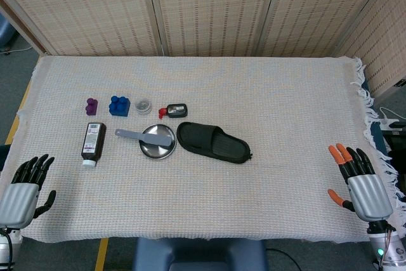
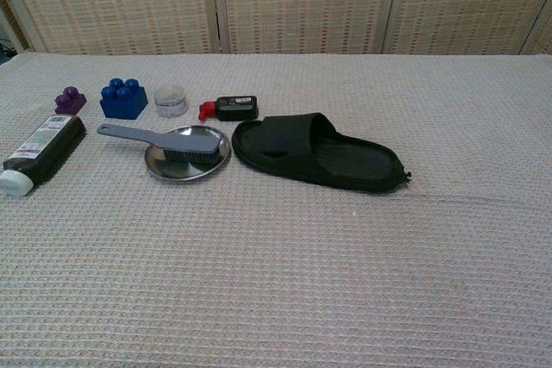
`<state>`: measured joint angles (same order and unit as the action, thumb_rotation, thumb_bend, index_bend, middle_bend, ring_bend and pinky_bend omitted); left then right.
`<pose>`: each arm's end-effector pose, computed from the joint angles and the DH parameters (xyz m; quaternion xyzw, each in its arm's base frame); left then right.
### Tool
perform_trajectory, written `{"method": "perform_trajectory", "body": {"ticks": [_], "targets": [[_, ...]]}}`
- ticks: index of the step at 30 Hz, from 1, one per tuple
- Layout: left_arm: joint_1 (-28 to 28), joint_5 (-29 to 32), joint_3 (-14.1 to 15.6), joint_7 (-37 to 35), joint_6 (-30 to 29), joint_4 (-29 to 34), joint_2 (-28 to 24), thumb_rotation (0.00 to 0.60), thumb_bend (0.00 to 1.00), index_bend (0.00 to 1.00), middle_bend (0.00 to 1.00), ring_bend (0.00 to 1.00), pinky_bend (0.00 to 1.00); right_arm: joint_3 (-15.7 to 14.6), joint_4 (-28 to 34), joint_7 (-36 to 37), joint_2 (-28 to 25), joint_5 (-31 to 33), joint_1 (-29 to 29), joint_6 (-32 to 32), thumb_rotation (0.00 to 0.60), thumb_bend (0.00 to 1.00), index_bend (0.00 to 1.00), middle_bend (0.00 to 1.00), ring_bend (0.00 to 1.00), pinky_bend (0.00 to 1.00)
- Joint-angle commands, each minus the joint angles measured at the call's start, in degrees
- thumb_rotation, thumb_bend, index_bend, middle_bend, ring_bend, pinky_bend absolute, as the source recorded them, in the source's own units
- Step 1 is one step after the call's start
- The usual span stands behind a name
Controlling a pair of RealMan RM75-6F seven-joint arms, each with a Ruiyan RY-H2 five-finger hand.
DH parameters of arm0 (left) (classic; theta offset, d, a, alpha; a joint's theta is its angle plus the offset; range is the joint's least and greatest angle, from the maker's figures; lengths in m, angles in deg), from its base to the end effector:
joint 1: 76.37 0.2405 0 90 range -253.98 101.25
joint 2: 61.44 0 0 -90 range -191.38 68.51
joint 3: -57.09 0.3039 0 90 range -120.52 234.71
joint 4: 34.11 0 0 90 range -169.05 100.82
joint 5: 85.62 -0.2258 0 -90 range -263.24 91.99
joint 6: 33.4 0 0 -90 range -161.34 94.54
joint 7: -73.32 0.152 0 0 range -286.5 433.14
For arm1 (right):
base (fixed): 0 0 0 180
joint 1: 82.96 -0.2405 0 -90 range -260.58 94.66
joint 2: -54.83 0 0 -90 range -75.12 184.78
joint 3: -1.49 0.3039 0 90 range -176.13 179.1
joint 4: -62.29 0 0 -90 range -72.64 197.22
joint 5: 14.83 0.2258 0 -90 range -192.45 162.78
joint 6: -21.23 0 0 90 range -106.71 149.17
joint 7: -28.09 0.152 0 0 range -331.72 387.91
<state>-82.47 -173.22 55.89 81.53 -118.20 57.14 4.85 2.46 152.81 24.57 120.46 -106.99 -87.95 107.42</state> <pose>-0.3556 0.1951 0.1467 -0.6364 -0.3455 -0.3539 0.5919 -0.3510 -0.1868 0.1502 0.6407 -0.3460 0.3852 0.5669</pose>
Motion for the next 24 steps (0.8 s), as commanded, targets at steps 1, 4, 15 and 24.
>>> {"method": "perform_trajectory", "body": {"ticks": [1,4,15,24], "targets": [[-0.5,0.2,0.2,0.3,1.1,0.0,0.3,0.6,0.42,0.0,0.0,0.0,0.11,-0.1,0.1,0.0,0.0,-0.2,0.0,0.0,0.6,0.11,0.0,0.0,0.0,0.0],[-1.9,0.2,-0.1,1.2,3.3,-0.1,1.4,0.6,0.42,0.0,0.0,0.0,0.15,-0.2,0.2,0.2,-0.1,-0.3,0.0,0.0,0.6,0.11,0.0,0.0,0.0,0.0],[-17.5,1.2,-6.9,10.9,18.9,1.0,8.9,0.6,0.43,0.05,0.1,0.38,0.85,0.6,-0.5,0.0,0.4,1.8,-0.8,-2.1,0.6,0.11,0.0,0.0,0.0,0.0],[-26.8,8.7,-10.8,15.6,27.9,-7.9,19.3,0.6,0.43,0.18,0.21,0.83,1.0,0.9,-0.7,-0.4,0.3,3.2,-0.8,-2.6,0.6,0.11,0.0,0.0,0.0,0.0]]}}
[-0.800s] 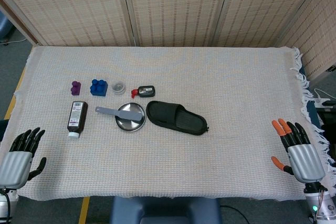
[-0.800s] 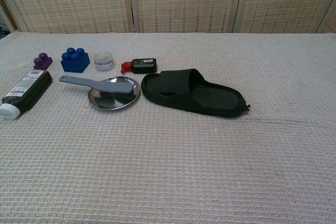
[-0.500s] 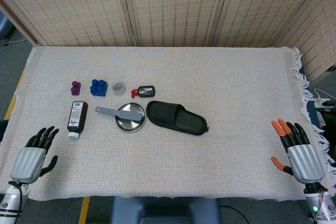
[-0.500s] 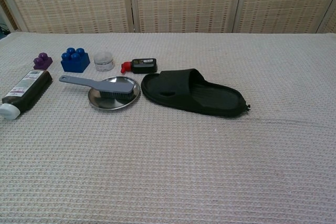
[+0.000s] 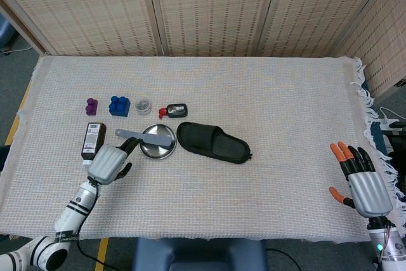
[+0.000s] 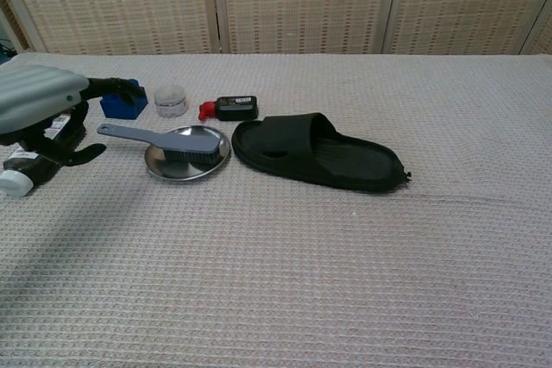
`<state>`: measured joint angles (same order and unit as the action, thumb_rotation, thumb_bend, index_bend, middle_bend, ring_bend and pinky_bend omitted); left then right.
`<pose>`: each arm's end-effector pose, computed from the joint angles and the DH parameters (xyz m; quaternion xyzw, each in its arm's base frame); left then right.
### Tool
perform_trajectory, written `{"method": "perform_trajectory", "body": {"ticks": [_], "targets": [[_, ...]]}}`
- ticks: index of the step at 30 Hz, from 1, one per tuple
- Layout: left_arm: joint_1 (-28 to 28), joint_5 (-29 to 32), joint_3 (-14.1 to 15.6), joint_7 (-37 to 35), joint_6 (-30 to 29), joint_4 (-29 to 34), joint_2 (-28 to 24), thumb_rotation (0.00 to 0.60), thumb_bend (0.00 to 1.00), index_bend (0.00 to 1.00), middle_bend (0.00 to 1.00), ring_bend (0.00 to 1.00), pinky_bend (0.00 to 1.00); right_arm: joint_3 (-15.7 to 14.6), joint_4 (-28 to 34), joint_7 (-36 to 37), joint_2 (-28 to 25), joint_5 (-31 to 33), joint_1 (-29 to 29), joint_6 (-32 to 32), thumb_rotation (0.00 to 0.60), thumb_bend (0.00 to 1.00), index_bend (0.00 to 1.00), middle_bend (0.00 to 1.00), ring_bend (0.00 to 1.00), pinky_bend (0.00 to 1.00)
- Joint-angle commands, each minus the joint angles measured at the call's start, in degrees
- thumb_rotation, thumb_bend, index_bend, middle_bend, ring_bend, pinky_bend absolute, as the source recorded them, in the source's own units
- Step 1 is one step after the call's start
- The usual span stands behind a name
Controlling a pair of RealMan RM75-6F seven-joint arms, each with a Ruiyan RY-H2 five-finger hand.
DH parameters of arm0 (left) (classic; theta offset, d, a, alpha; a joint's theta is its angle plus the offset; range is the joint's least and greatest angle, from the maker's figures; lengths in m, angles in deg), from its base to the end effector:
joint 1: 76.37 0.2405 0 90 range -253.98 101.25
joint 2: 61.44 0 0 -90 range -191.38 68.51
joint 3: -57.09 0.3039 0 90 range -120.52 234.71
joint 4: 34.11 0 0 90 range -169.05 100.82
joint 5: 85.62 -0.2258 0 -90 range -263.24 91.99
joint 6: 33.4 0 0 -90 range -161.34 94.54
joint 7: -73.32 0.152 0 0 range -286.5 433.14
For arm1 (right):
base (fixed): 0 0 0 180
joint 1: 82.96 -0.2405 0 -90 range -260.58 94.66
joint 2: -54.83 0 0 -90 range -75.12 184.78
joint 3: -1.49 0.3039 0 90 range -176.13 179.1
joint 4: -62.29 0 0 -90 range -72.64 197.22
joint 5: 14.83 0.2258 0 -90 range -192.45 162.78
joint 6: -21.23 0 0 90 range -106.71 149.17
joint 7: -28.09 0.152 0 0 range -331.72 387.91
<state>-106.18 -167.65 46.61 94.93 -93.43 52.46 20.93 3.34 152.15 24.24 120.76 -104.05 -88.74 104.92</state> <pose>-0.2329 0.3441 0.0167 -0.7582 -0.2781 -0.3658 0.4626 -0.3588 -0.1960 0.1487 0.6362 -0.3576 0.3680 0.5761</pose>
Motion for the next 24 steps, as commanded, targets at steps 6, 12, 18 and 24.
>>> {"method": "perform_trajectory", "body": {"ticks": [6,12,18,24], "targets": [[-6.7,6.7,-2.2,5.0,5.6,-9.8,8.1,0.6,0.43,0.18,0.17,0.84,1.0,0.2,0.0,-0.2,-0.2,1.4,-0.1,-1.1,0.6,0.11,0.0,0.0,0.0,0.0],[-9.3,8.1,-2.3,4.3,6.6,-17.2,12.2,0.6,0.42,0.18,0.14,0.84,1.0,0.3,0.1,-0.5,-0.3,2.2,-0.3,-1.9,0.6,0.11,0.0,0.0,0.0,0.0],[-11.9,9.1,-1.9,2.8,9.0,-23.7,15.6,0.6,0.42,0.17,0.13,0.84,1.0,0.3,0.2,-1.1,-0.3,2.9,-0.2,-2.2,0.6,0.11,0.0,0.0,0.0,0.0],[-14.0,9.0,-1.4,1.7,10.2,-28.6,18.6,0.6,0.42,0.17,0.16,0.84,1.0,0.5,0.3,-1.1,-0.5,3.4,-0.2,-2.4,0.6,0.11,0.0,0.0,0.0,0.0]]}}
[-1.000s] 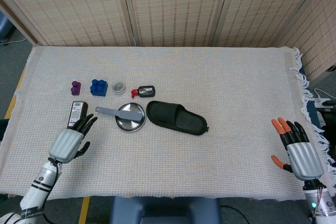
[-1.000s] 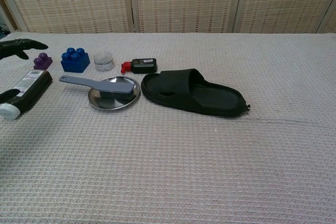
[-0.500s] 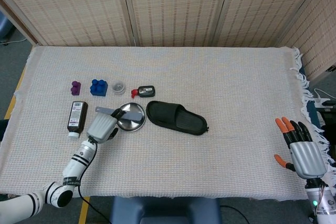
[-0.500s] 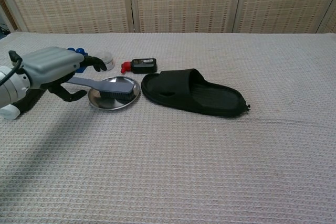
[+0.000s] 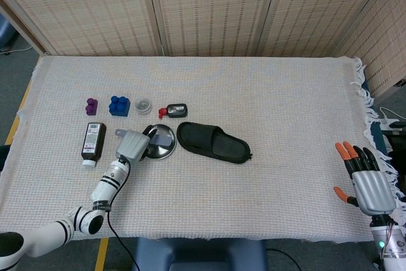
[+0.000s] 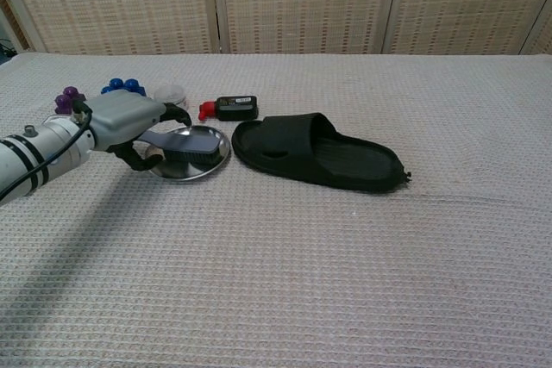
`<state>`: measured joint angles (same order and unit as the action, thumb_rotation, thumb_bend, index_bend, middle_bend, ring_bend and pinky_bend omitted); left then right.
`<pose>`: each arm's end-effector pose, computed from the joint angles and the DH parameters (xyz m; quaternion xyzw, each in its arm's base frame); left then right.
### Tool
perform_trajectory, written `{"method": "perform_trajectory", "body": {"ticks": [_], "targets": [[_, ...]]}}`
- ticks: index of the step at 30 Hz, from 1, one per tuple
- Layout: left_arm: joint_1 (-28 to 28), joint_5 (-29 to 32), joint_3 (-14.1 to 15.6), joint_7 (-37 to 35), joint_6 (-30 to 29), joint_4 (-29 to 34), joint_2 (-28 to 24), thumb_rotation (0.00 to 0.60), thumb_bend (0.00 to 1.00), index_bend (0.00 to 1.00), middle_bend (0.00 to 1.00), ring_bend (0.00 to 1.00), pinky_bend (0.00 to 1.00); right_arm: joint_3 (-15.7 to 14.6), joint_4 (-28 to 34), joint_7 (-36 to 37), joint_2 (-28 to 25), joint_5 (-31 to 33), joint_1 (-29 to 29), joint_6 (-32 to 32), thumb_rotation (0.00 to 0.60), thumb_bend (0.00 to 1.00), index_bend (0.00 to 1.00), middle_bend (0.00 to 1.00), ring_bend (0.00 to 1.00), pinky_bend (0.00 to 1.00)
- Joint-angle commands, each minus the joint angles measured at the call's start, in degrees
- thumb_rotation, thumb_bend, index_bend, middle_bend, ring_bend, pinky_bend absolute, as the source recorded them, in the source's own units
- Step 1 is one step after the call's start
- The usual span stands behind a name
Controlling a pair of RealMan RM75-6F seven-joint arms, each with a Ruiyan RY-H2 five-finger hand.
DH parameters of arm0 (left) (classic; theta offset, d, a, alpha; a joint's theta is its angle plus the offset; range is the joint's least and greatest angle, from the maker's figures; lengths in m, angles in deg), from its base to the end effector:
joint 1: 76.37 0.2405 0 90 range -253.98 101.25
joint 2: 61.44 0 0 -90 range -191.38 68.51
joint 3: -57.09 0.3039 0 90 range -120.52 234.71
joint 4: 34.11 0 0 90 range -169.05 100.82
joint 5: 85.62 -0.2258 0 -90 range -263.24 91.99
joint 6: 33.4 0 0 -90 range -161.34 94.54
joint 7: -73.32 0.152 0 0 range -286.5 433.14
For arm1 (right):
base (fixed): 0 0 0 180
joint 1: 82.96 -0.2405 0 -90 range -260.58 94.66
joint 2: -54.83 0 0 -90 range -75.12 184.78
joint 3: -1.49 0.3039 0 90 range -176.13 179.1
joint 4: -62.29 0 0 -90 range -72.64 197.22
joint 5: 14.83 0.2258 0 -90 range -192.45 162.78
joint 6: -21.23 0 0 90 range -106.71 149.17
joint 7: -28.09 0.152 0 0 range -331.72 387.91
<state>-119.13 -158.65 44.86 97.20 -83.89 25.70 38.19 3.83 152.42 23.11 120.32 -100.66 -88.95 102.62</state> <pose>-0.2183 0.4266 -0.0710 -0.7809 -0.2579 -0.2968 0.4853 -0.3676 -0.1994 0.1505 0.6296 -0.3722 0.3433 0.5892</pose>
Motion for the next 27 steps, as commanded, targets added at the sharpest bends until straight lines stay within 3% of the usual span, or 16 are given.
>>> {"method": "perform_trajectory", "body": {"ticks": [1,13,18,27], "targets": [[-1.3,0.0,0.5,-0.6,0.6,-2.5,1.7,0.6,0.42,0.17,0.17,0.84,1.0,0.0,0.1,0.0,-0.1,0.1,0.0,-0.1,0.6,0.11,0.0,0.0,0.0,0.0],[-1.7,-1.1,1.8,-0.8,-2.3,-7.2,3.9,0.6,0.42,0.3,0.3,0.84,1.0,-0.3,0.5,0.4,-0.7,0.0,0.2,-0.2,0.6,0.11,0.0,0.0,0.0,0.0],[-1.7,-1.6,2.2,-1.0,-3.4,-7.3,3.7,0.6,0.42,0.33,0.34,0.84,1.0,-0.4,0.7,0.1,-0.7,0.0,0.1,-0.4,0.6,0.11,0.0,0.0,0.0,0.0],[-1.4,-1.7,2.2,-0.2,-5.4,-6.0,3.3,0.6,0.42,0.43,0.48,0.84,1.0,-0.6,0.8,-0.1,-0.6,-0.2,-0.2,-1.0,0.6,0.11,0.0,0.0,0.0,0.0]]}}
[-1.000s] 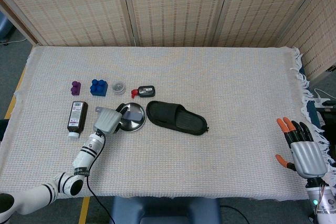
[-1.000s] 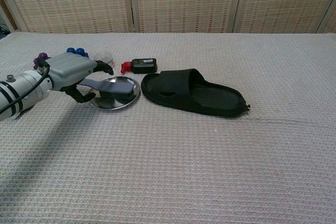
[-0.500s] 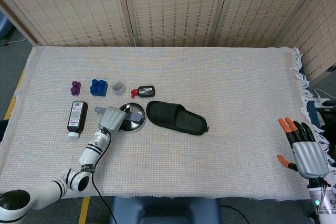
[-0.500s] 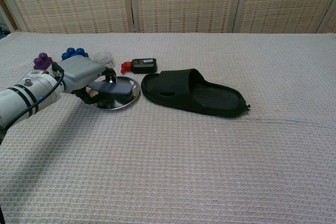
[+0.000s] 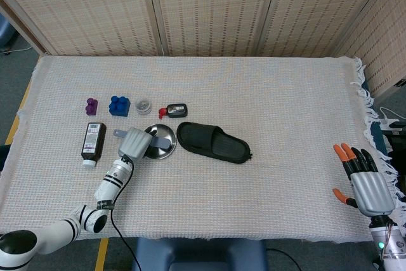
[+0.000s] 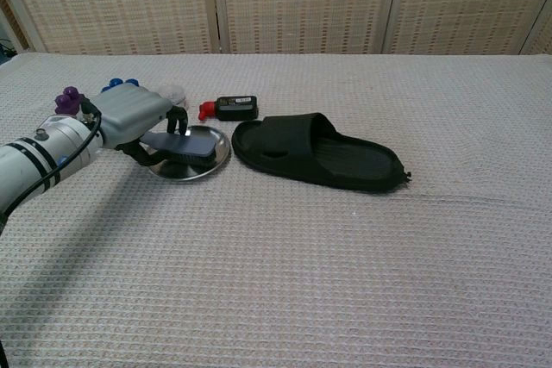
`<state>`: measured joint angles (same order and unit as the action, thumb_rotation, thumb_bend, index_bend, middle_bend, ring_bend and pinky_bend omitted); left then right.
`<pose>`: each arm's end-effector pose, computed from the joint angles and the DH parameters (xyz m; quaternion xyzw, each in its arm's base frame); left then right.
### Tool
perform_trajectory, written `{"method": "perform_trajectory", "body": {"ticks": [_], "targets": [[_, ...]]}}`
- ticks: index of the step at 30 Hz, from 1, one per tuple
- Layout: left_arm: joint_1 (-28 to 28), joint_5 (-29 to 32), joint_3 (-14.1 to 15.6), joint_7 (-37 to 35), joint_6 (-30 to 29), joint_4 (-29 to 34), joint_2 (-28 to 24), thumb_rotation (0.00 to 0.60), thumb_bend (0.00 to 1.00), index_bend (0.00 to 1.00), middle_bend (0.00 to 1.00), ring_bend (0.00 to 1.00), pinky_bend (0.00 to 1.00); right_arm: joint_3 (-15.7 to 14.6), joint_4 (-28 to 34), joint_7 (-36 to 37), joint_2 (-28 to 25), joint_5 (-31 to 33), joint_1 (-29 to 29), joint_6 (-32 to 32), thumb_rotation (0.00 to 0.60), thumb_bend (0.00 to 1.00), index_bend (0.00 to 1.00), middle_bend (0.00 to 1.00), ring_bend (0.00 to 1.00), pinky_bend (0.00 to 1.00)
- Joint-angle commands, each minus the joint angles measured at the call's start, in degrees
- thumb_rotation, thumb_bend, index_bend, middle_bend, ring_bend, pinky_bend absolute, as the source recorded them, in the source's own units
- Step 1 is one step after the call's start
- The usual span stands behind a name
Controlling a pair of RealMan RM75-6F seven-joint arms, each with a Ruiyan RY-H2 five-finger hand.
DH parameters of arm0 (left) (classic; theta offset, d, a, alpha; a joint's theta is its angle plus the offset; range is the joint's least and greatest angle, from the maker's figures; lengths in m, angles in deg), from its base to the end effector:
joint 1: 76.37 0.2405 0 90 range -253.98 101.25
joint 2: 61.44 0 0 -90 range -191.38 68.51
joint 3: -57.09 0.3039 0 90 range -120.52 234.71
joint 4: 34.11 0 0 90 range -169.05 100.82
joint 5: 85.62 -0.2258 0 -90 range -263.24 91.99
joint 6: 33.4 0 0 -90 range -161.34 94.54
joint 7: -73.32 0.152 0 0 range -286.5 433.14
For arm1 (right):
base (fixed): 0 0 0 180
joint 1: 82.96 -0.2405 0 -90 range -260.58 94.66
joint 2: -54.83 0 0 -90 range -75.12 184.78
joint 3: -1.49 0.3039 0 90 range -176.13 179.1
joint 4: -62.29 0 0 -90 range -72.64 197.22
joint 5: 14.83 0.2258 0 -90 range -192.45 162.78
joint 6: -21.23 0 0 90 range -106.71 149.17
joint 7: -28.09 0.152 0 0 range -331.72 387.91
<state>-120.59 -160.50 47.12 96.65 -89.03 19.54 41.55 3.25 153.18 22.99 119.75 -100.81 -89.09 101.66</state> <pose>-0.2151 0.4317 -0.0771 -0.7758 -0.2120 -0.3076 0.5085 -0.3667 -0.1975 0.1489 0.6362 -0.3783 0.3366 0.5820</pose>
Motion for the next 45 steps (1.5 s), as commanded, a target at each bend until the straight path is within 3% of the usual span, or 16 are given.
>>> {"method": "perform_trajectory", "body": {"ticks": [1,10,17,25,33,45], "targets": [[0.1,0.2,0.0,0.5,-0.4,0.3,-0.1,0.6,0.42,0.44,0.49,0.84,1.0,0.0,0.0,0.0,0.0,-0.1,0.0,0.0,0.6,0.11,0.0,0.0,0.0,0.0],[0.3,1.2,-1.3,3.6,-2.4,6.5,-3.3,0.6,0.42,0.47,0.53,0.84,1.0,0.2,-2.8,2.3,2.8,-3.7,-4.7,-4.6,0.6,0.13,0.0,0.0,0.0,0.0],[-0.1,3.9,-3.4,8.4,-3.7,13.5,-5.4,0.6,0.42,0.46,0.53,0.84,1.0,2.1,-2.4,-0.6,5.3,-5.8,-14.1,-15.0,0.6,0.4,0.0,0.0,0.0,0.0],[-1.5,7.3,-4.9,13.3,-3.9,19.5,-6.2,0.6,0.42,0.46,0.52,0.84,1.0,3.4,-1.4,-4.8,8.1,-1.5,-22.2,-27.4,0.6,0.68,0.0,0.0,0.0,0.0],[-2.8,9.5,-5.8,14.3,-3.6,20.8,-5.4,0.6,0.42,0.46,0.52,0.84,1.0,3.7,-2.1,-9.4,11.5,3.2,-26.7,-34.7,0.6,0.7,0.0,0.0,0.0,0.0],[-4.4,10.5,-5.2,14.2,-3.7,20.0,-3.8,0.6,0.42,0.46,0.52,0.84,1.0,3.6,-4.7,-16.3,16.4,12.0,-31.3,-39.6,0.6,0.72,0.0,0.0,0.0,0.0]]}}
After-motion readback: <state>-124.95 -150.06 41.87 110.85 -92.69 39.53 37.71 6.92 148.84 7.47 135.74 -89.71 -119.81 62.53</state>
